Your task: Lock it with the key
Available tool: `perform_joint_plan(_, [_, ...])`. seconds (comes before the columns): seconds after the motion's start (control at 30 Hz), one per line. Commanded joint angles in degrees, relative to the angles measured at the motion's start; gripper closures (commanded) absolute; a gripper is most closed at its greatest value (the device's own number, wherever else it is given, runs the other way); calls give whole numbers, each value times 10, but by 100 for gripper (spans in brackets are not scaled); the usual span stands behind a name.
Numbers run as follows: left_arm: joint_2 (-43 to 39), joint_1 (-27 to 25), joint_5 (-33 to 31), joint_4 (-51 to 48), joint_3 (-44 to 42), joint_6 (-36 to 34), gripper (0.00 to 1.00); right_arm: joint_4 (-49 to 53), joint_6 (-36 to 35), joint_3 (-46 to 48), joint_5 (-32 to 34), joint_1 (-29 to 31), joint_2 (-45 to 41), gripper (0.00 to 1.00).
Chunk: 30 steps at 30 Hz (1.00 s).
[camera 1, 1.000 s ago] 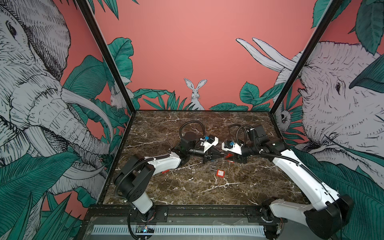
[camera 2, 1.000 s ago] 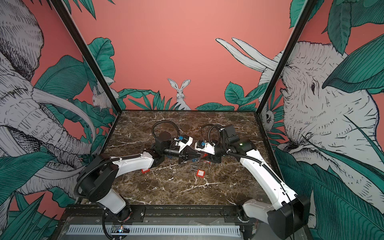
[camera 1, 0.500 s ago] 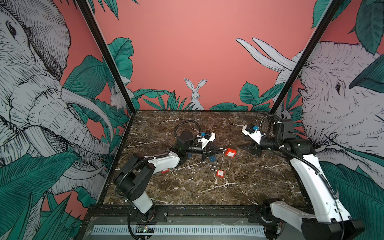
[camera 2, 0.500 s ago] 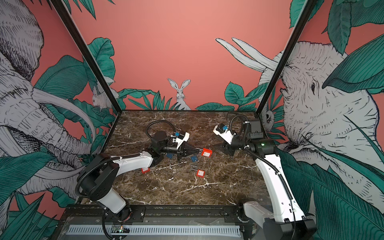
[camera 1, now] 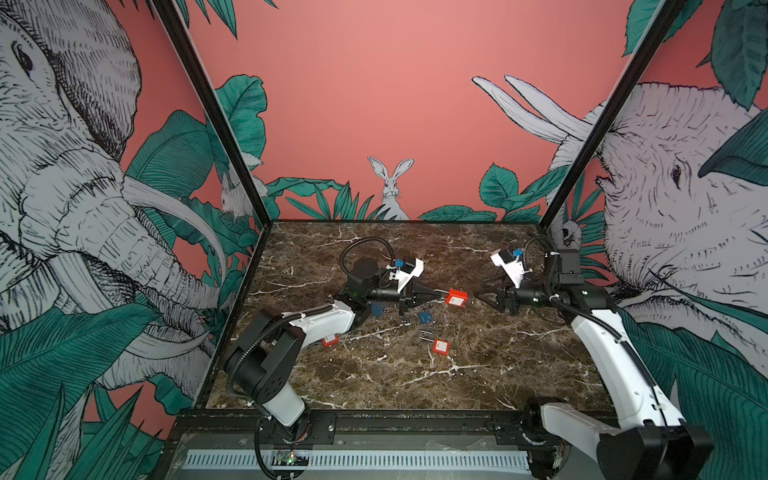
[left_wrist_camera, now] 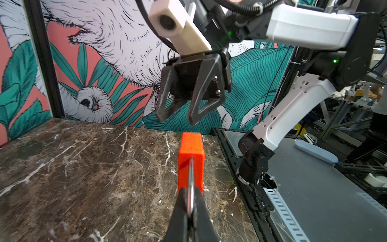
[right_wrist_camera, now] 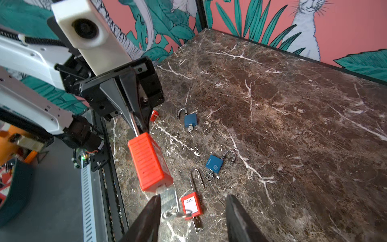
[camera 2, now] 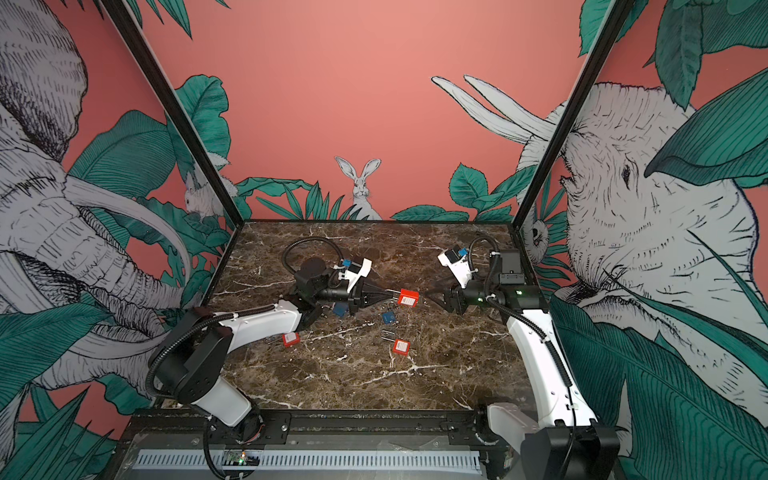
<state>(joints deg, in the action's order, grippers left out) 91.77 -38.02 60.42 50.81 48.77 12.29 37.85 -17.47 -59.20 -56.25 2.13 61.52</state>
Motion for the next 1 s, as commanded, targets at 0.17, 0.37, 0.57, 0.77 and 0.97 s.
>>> perform_joint_plan(0.17, [-33, 8, -5, 32, 4, -2, 100, -179, 197, 73, -35, -15, -62, 50])
perform_joint_plan(0.37, [-24, 8, 5, 48, 17, 13, 100, -219, 238, 101, -79, -15, -61, 53])
perform_joint_plan(0.57, [-19, 8, 14, 53, 22, 23, 100, -211, 227, 96, -110, -15, -37, 56])
perform_joint_plan(0.77, [-19, 8, 13, 56, 25, 21, 100, -218, 233, 110, -144, -10, -30, 60])
perform_joint_plan(0.97, [-16, 8, 17, 42, 37, 14, 100, -291, 283, 131, -176, 5, -36, 61])
